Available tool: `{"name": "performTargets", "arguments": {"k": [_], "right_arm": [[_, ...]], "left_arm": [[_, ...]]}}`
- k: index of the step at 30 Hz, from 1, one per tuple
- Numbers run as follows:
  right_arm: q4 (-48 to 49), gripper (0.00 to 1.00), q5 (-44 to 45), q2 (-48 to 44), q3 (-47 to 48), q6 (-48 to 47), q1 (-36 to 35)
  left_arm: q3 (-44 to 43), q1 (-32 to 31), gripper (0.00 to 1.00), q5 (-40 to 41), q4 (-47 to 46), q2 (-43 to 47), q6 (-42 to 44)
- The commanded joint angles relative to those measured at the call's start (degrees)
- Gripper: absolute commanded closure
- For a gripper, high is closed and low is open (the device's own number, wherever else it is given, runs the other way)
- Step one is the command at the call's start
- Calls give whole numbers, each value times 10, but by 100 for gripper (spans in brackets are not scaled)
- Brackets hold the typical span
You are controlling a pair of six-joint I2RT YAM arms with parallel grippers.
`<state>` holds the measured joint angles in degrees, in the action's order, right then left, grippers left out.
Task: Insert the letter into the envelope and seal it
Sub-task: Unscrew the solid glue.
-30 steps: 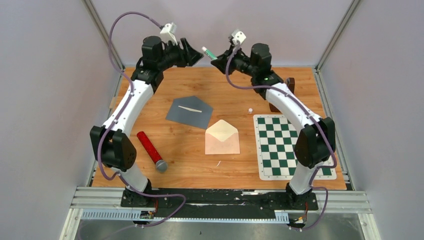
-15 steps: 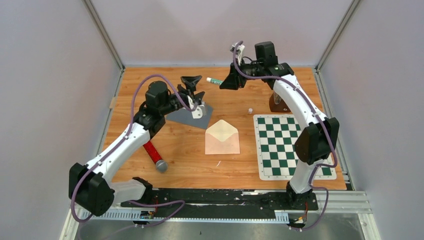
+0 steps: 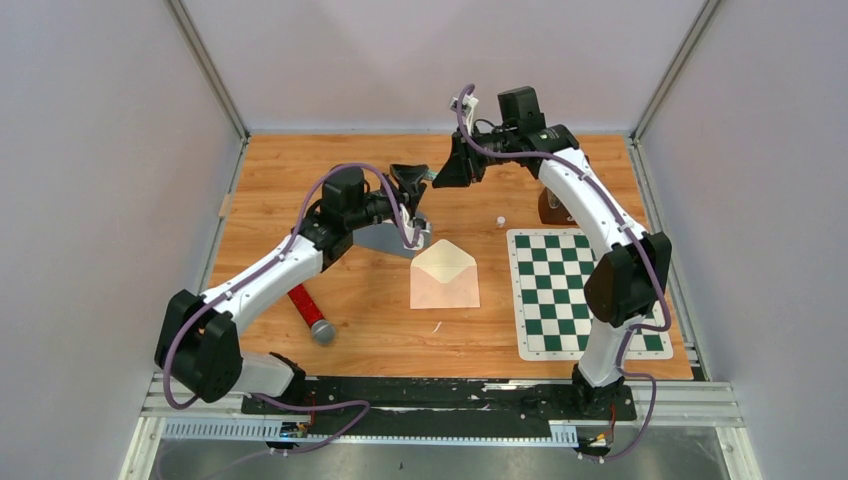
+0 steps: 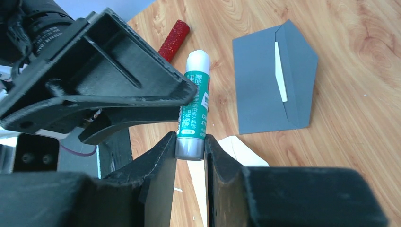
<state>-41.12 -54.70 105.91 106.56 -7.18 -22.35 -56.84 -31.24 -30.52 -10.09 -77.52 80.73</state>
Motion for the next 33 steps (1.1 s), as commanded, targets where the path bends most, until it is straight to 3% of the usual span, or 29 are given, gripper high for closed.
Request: {"name": "performTargets", "arguments": {"k": [1,8,10,13,17,33], "right_arm": [[1,100,-15,-20,19,0,-4],[0,100,-14,-23,19,-5,-4],[-1,100,-12,-25,19,-6,-4],[-2,100,-11,-28,18,-7,-4],[-3,100,-9,-30,19,-9,-4],[-2,100,-8,-32,22,-11,-3]], "left_arm": [[-28,-8,50,22,-29,-13,25],[-29,-18,76,63,-74,-27,14],[-28,-19,79,75,-89,-30,8],[-28,-18,76,91,-97,-34,3],[-25,-19,61,99,-111,-35,1],[-10,-19,60,105,-83,-22,20]]}}
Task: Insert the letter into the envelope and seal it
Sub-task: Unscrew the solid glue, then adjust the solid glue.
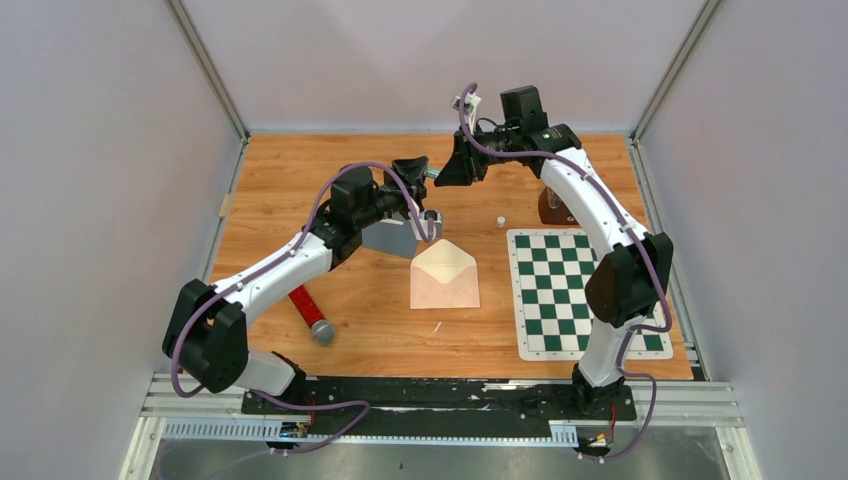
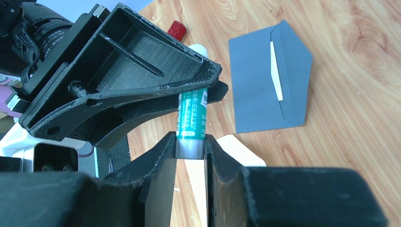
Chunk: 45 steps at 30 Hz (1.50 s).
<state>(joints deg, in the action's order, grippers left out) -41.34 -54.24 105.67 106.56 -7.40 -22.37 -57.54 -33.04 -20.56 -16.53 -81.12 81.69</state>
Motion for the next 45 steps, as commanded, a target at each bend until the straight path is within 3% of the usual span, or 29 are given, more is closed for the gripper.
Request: {"name": "performTargets", "arguments": {"k": [1,5,7,9,10,13,15,17,22,32,45], "right_arm": [[-1,100,-13,-31,22,-10,-3],[-1,100,-12,-33,20,-12,-3],[0,100,-11,-34,19,-13,-3],[0,98,-12,-34,20,-12,-3],[4,86,-15,-34,19,-10,-2],[45,47,-25,-38,5,28,4],[83,36,-11,-40,-7,64,7],[115,33,0,-41,-16,117,11],[130,39,19,-27,0,178,14],[141,44,0,-10,32,189,15],[112,50,-29,27,69,223,32]], "left_arm": [[-3,0,61,6,-19,14,10],[-4,-1,63,9,-16,13,8],[-5,0,69,10,-13,12,8],[-7,-1,81,10,-9,10,4],[-9,-1,89,10,-8,9,-4],[-14,-1,99,15,-21,8,-45],[-23,-2,100,27,-22,6,-98],[-40,-5,100,41,-6,5,-159],[-80,-5,100,68,36,1,-295],[-125,-5,100,53,92,-21,-408],[-154,-1,100,18,118,-44,-434]]}}
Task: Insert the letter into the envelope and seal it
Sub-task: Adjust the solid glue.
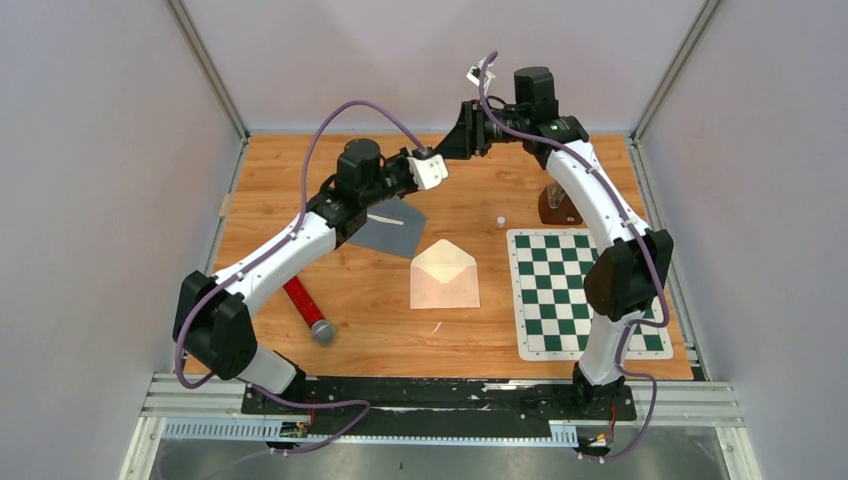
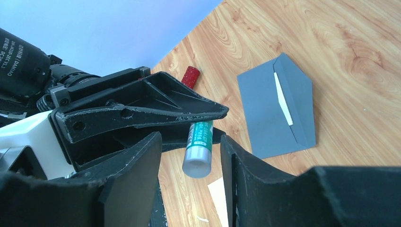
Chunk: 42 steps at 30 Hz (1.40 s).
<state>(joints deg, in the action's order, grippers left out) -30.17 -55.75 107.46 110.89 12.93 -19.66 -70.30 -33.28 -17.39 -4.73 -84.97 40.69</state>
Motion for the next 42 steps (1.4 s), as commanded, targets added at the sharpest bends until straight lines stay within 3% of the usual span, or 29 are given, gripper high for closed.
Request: {"name": "performTargets", "arguments": {"k": [1,12,29,36,39,41,42], "right_arm": [[-1,50,-14,11,26,20,5],[-16,53,-26,23,29,10,5],[-20,64,-31,35,37,16,5],[-20,75,-32,37,36,16,5],[-24,98,-30,35,30,6,5],[-28,100,-22,28,19,-8,9],[-29,100,-20,20,11,-19,13]], "left_arm": [[-27,2,100,-14,-1,-7,-25],[-44,3,100,-9,-4,-20,-35],[-50,2,100,-32,-5,-22,-47],[-54,3,100,-30,-6,-25,-48],[-57,3,100,-23,-6,-28,-49],[-60,3,85,-4,1,-30,-61],[-58,4,69,6,4,-27,-73]]}}
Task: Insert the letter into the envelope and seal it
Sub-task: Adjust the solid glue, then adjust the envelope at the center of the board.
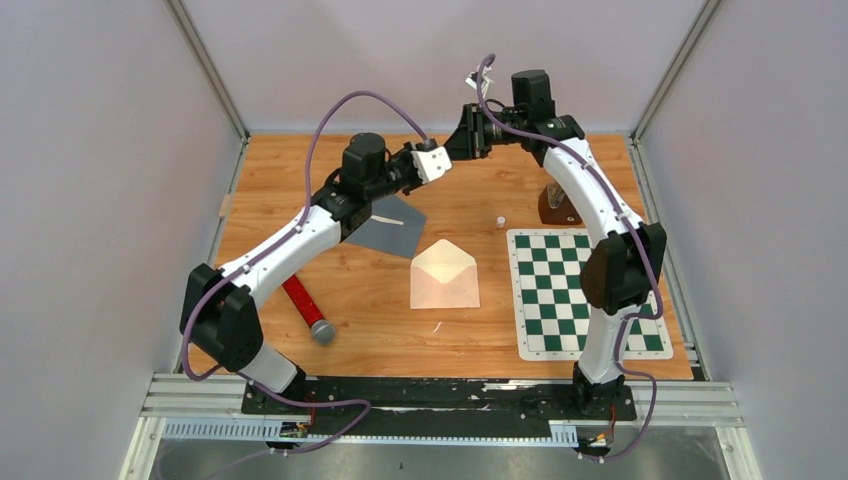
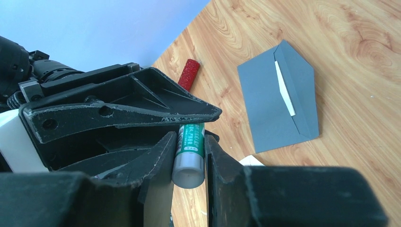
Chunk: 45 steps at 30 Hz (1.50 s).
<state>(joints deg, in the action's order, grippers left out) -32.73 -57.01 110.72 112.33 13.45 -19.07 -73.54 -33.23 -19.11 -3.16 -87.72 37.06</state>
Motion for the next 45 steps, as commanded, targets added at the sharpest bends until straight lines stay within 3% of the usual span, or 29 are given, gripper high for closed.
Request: {"name": "performTargets", "arguments": {"k": [1,3,5,8,10,14,16,22,28,38,45], "right_arm": [[-7,100,-3,-21,-13,-39,12],[-15,100,21,-41,-38,-85,23],[-30,100,47,-62,-59,-125,35],[-66,100,93,-91,-85,-228,40],[-90,100,119,-105,-101,-264,40],[-127,100,126,-131,-128,-318,37],[-173,100,122,-132,-130,-374,25],[-201,100,142,-162,-182,-387,-2],[-209,100,155,-197,-216,-388,-4],[-213,100,158,-206,-231,-386,-4],[-220,100,159,-208,-231,-401,-4]], "left_arm": [[-24,8,62,35,-4,3,-44],[-9,29,44,35,5,27,-81],[9,60,37,20,18,48,-153],[24,111,34,-55,63,61,-292],[27,149,35,-187,102,55,-323],[32,164,36,-331,214,10,-277],[44,164,37,-370,226,-16,-255],[77,162,38,-382,134,-94,-287],[-3,152,41,-408,159,-242,-284],[-82,108,41,-396,168,-339,-303],[-121,94,54,-371,190,-391,-302]]}}
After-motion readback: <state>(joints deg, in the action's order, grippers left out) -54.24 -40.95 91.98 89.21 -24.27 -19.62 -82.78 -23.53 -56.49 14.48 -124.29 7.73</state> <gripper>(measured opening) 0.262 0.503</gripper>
